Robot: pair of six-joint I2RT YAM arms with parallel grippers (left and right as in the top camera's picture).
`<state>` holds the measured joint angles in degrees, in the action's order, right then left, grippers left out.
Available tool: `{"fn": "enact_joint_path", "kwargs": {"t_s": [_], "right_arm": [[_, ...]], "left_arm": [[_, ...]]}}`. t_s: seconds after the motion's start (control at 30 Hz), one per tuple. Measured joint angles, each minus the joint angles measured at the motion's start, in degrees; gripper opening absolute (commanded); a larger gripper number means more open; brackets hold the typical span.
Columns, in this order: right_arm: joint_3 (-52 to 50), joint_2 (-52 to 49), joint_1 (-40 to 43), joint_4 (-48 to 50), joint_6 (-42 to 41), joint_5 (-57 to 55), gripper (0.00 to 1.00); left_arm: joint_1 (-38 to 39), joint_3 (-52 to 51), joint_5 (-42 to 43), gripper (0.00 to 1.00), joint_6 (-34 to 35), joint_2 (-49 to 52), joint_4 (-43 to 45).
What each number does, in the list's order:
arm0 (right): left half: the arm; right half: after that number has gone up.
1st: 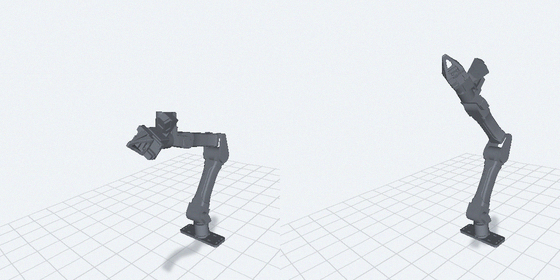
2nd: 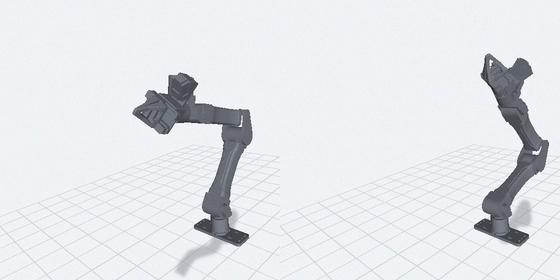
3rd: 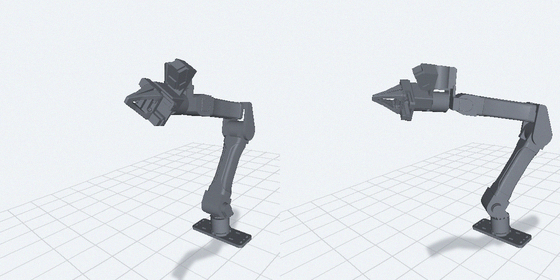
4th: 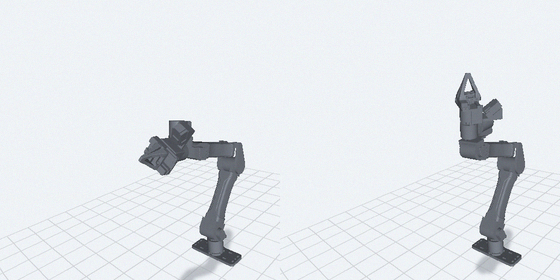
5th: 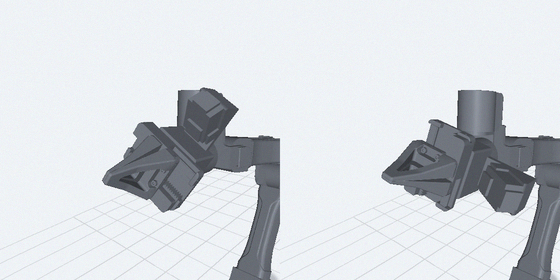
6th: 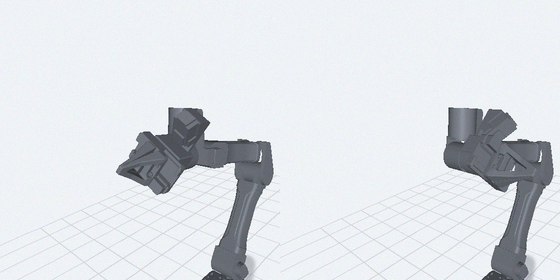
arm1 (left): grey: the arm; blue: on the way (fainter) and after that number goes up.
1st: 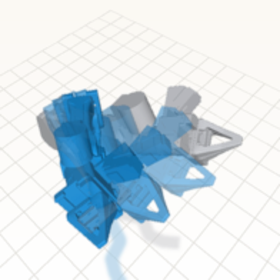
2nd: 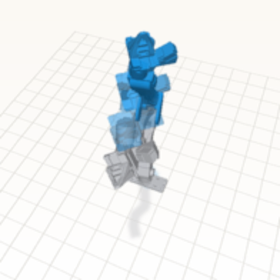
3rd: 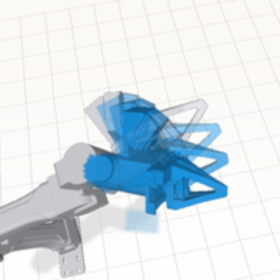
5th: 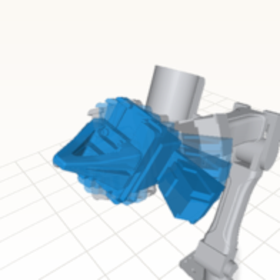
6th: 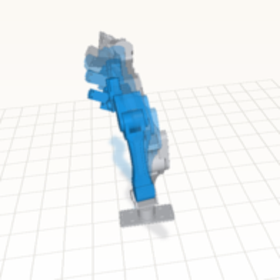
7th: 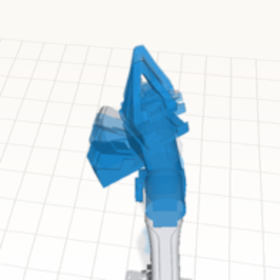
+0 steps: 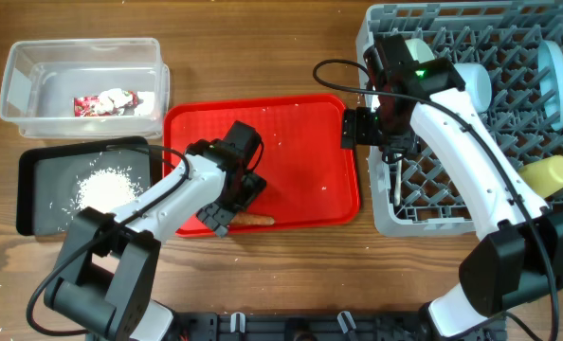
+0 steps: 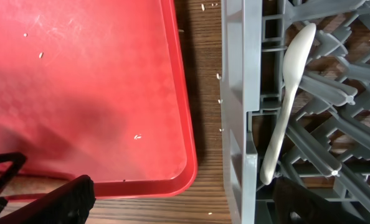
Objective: Sort waste into correct bins and load items into the dishwasher rack
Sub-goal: 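Grasp the carrot on the red tray with the left gripper, then place the carrot onto the rice on the black tray with the left gripper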
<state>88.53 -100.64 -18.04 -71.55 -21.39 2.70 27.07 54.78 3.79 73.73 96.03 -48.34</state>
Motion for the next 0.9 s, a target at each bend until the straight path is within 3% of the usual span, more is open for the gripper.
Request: {"fn": "enact_joint_path", "kwargs": {"t_s": [0.3, 0.63, 0.9], "right_arm": [[0.0, 0.0, 0.0, -0.2, 0.0, 0.0, 0.94], [0.0, 0.0, 0.0, -0.4, 0.0, 0.0, 0.94], [0.0, 0.0, 0.0, -0.6, 0.2, 0.0, 0.94]], "left_arm": [[0.0, -2.6, -6.6, 0.40, 0.5, 0.0, 6.8], [0.0, -2.7, -10.2, 0.15, 0.3, 0.0, 7.0], [-0.7, -2.8, -14.3, 0.13, -1.9, -1.6, 5.5]]}}
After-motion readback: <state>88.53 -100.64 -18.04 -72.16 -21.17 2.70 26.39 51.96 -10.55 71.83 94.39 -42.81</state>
